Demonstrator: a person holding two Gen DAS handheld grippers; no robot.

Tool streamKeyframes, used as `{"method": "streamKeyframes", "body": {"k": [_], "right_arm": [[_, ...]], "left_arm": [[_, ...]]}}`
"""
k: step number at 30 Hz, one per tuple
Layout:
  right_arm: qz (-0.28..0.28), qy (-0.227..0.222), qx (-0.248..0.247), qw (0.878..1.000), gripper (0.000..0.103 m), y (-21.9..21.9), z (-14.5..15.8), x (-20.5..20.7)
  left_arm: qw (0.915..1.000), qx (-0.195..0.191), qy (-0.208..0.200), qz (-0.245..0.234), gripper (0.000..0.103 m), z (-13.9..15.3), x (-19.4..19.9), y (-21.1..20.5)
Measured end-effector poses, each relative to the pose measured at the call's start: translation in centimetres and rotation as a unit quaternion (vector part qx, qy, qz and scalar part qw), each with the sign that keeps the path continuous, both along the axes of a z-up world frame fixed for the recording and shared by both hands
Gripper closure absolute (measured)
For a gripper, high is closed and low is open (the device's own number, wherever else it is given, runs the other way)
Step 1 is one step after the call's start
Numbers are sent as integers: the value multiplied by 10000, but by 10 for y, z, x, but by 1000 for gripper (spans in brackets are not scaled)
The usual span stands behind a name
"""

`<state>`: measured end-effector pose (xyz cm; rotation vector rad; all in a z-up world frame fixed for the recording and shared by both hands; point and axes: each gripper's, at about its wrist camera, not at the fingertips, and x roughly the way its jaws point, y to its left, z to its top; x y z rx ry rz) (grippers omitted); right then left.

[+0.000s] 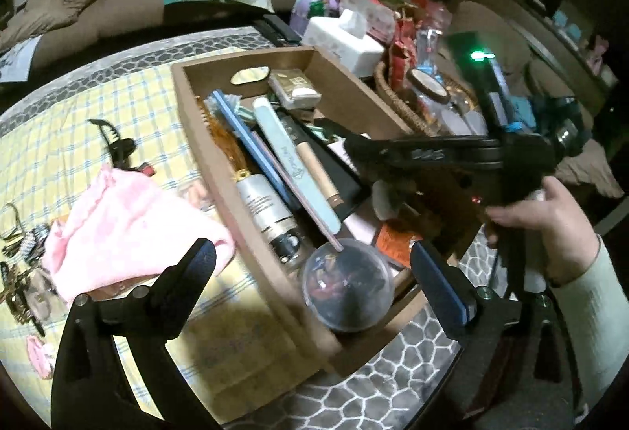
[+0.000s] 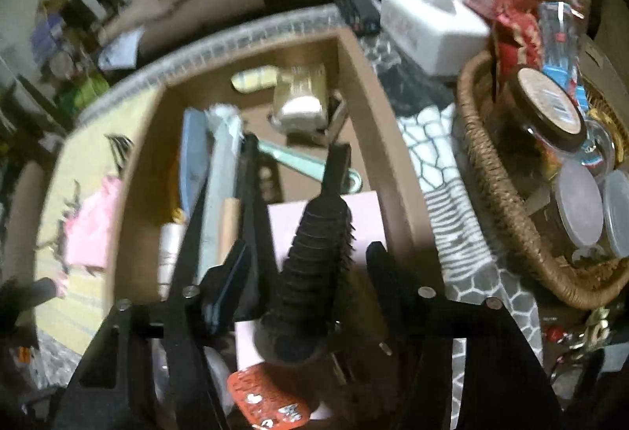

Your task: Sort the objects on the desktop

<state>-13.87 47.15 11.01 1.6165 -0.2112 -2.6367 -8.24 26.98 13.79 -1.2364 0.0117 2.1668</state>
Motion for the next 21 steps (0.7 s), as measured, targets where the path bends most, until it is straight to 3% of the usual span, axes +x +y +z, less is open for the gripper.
{"method": "streamKeyframes", "body": {"k": [4,5,6,7,11,21], "right_arm": [[109,-397,369,9985,49,-7,-13,-3],[148,-549,468,9973,52,-8,-20,-5],[164,-641,468,9967,62,-7,-24,-6],[144,-654,478,9966,63,-6,-26,-5],[118,-410,302,9986,65,2,-15,2],[25,496,59,9987,66,12,52,12]], "left_arm": [[9998,158,-60,-131,3,-2,-5,11],[9997,196,-77,-154,3,-3,-5,13],[9996,225,-88,-169,3,-3,-5,15],[9994,268,-107,-197,3,-3,-6,17],[9992,308,-119,-225,3,-6,-6,17],[9984,452,-314,106,4,-16,-18,-9]]}}
